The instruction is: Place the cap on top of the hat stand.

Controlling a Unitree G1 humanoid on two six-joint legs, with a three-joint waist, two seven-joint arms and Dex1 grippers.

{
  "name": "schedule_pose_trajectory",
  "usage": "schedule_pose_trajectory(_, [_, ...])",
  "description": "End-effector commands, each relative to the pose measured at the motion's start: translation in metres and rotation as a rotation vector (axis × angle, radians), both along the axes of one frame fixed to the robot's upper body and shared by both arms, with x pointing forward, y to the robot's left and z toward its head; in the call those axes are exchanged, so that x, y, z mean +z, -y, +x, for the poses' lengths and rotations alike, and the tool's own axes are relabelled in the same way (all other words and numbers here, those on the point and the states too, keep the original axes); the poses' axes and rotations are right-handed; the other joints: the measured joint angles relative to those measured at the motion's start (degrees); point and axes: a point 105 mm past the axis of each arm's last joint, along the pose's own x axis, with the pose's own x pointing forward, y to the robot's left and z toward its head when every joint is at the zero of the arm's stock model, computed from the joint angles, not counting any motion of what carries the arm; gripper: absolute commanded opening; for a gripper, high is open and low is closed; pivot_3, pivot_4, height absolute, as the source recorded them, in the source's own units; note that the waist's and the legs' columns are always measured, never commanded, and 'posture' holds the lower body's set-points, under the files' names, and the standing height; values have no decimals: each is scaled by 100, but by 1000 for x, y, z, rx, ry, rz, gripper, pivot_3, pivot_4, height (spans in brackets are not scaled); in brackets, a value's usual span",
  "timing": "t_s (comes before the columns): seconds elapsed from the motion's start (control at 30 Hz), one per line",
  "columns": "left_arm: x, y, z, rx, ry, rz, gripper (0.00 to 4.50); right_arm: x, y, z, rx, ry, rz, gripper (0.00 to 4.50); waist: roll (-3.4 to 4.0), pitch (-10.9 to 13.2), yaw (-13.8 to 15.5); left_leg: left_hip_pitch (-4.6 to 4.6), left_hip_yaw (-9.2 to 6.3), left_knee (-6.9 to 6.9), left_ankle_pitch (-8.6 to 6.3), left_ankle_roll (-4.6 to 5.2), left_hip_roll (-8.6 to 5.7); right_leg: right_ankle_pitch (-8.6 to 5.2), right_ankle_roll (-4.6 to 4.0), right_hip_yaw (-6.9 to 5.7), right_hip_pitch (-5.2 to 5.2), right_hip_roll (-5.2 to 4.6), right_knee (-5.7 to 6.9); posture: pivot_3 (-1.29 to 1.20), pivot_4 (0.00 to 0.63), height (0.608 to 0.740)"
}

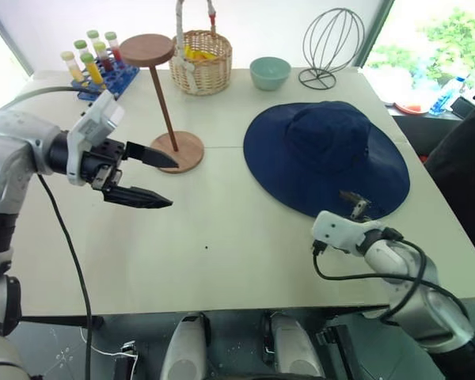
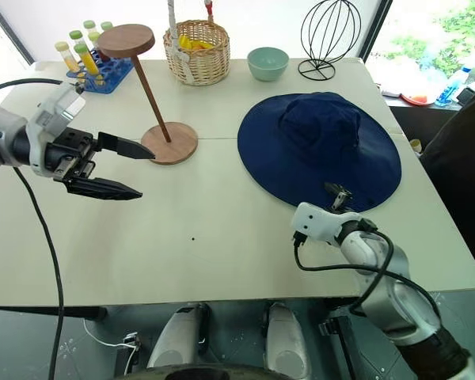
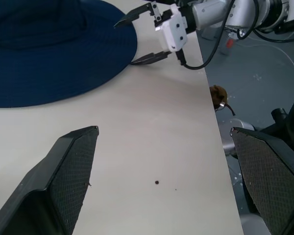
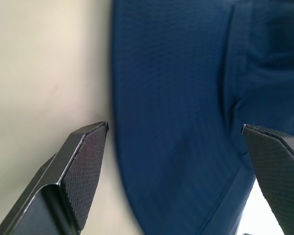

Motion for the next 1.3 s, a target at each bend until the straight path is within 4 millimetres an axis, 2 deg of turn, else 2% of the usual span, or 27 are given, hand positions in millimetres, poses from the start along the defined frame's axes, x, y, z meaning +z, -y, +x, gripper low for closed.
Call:
schedule_pose_trajectory(0.03, [14,0,0,8,64,-8,4500,-19,12,14,-77,5,-63,4455,-13,-8,-8,2,0,1,0,0,0,0,0,0,2,0,0,0,150,735])
schedule_pose_trajectory(0.17, [15,0,-1,14,68,-10,4500,-32,17,27,-119,26,-96,4455,-42,-25,-62,7,-2,7,0,0,1,0,-1,0,11,0,1,0,150,735])
schedule_pose_trajectory(0.43, [17,-1,1,36,82,-18,4500,-57,19,36,-120,-27,-79,4455,-125,-80,-87,7,-10,21,0,-1,1,0,-1,0,24,0,-1,0,150,735])
schedule_pose_trajectory(0.53, [18,-2,1,40,86,-20,4500,-60,20,39,-124,-39,-51,3584,-154,-99,-98,13,-11,21,-1,-1,3,0,-1,0,30,0,-2,0,150,735])
schedule_pose_trajectory(0.7, [20,-2,2,50,96,-22,4500,-55,17,43,-142,-38,30,956,-152,-98,-99,12,-11,22,-1,-2,3,1,-2,1,35,0,-17,0,150,735])
schedule_pose_trajectory(0.83, [22,-4,2,56,100,-18,4500,-54,13,42,-143,-55,72,956,-148,-95,-96,11,-11,24,-1,-2,4,1,-2,0,35,0,-14,0,150,735])
schedule_pose_trajectory(0.93, [22,-4,3,58,103,-15,4500,-51,12,42,-130,-49,69,1877,-147,-95,-98,9,-11,23,-1,-2,3,1,-2,1,32,0,-13,0,150,735])
schedule_pose_trajectory(1.0, [22,-4,3,58,104,-15,4500,-50,11,42,-118,-44,63,2774,-148,-96,-98,9,-11,23,-1,-2,3,1,-2,0,31,1,-13,0,150,735])
schedule_pose_trajectory(1.07, [23,-3,3,59,106,-15,4500,-50,9,42,-109,-45,65,2678,-148,-95,-97,9,-11,23,-1,-2,3,1,-2,0,32,0,-14,0,150,735])
schedule_pose_trajectory(1.1, [23,-3,4,59,107,-16,4500,-49,8,43,-105,-44,65,2443,-145,-94,-95,9,-11,23,-1,-2,3,1,-2,0,32,1,-14,0,150,735])
schedule_pose_trajectory(1.2, [24,-2,4,60,109,-18,4500,-47,8,44,-111,-36,57,1000,-130,-84,-95,4,-11,23,-2,-2,3,1,-2,0,27,0,-15,0,150,735])
schedule_pose_trajectory(1.3, [24,-2,5,60,110,-18,4500,-46,8,45,-119,-42,69,1000,-125,-81,-97,3,-10,22,-1,-2,3,1,-2,1,24,0,-14,0,150,735])
